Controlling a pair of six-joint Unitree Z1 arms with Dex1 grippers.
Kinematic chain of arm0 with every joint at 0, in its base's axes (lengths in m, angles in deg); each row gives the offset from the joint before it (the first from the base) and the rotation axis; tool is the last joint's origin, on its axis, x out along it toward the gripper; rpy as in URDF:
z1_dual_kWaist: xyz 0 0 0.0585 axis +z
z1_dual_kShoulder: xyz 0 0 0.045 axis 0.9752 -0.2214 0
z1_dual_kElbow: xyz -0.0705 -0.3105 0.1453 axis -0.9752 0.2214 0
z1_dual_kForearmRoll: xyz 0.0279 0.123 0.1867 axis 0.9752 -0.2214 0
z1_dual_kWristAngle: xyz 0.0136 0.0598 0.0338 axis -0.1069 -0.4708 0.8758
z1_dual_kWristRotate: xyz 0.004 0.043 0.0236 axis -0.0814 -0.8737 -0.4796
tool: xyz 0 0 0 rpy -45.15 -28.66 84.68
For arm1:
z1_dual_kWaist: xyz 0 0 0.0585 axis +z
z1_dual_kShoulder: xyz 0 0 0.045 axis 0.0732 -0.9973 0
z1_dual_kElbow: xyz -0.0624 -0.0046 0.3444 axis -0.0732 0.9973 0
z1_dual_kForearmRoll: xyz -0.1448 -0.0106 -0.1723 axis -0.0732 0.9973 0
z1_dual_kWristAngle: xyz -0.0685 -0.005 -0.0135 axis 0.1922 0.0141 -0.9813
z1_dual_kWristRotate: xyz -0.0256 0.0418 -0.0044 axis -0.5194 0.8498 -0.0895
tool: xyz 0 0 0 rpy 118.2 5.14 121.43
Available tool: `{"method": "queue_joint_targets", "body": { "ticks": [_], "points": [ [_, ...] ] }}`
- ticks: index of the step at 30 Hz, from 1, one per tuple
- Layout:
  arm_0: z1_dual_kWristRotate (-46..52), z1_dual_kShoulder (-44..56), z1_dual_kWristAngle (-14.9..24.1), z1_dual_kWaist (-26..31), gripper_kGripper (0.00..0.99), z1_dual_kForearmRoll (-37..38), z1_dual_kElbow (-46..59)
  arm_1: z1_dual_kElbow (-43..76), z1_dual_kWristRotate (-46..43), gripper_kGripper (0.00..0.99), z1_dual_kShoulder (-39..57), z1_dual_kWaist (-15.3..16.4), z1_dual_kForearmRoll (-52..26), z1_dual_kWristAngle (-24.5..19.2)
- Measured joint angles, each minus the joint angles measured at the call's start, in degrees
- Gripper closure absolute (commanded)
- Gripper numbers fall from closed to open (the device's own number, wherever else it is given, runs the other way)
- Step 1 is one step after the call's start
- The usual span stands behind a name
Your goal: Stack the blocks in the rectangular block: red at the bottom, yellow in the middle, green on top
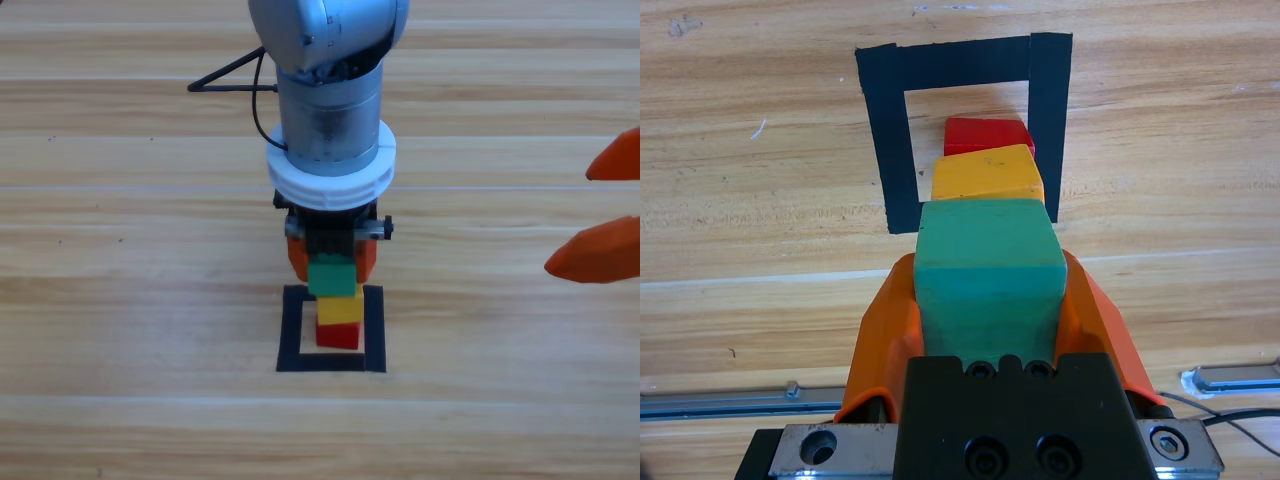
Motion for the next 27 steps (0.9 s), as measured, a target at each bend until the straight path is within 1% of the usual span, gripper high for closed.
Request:
{"method": "queue_joint_targets", "body": {
  "ticks": [18,19,20,21,22,23,24,26,27],
  "points": [
    [0.40,-0.89,0.26,-1.07,0.990,0.00,-0.69,0.00,-0.16,0.001,-1.20,0.00,0.00,0.82],
    [0.40,-0.93,0.26,-1.12,0.987,0.00,-0.81,0.00,-0.16,0.001,-1.20,0.00,0.00,0.83],
    [0.40,-1.01,0.26,-1.13,0.959,0.00,-1.02,0.00,-0.16,0.001,-1.20,0.00,0.00,0.86],
    [0.40,-1.10,0.26,-1.14,0.915,0.00,-1.28,0.00,-0.16,0.001,-1.20,0.00,0.00,0.90],
    [0.40,-1.19,0.27,-1.14,0.815,0.00,-1.44,0.00,-0.16,0.001,-1.20,0.00,0.00,0.93],
    [0.40,-1.24,0.27,-1.15,0.571,0.00,-1.45,0.00,-0.16,0.001,-1.20,0.00,0.00,0.94],
    [0.40,-1.25,0.29,-1.15,0.347,0.00,-1.47,0.00,-0.16,0.001,-1.20,0.00,0.00,0.95],
    [0.40,-1.25,0.32,-1.15,0.111,0.00,-1.47,0.00,-0.16,0.001,-1.20,0.00,0.00,0.98],
    [0.40,-1.26,0.32,-1.15,0.028,0.00,-1.48,0.00,-0.16,0.001,-1.20,0.00,0.00,1.04]
  ]
}}
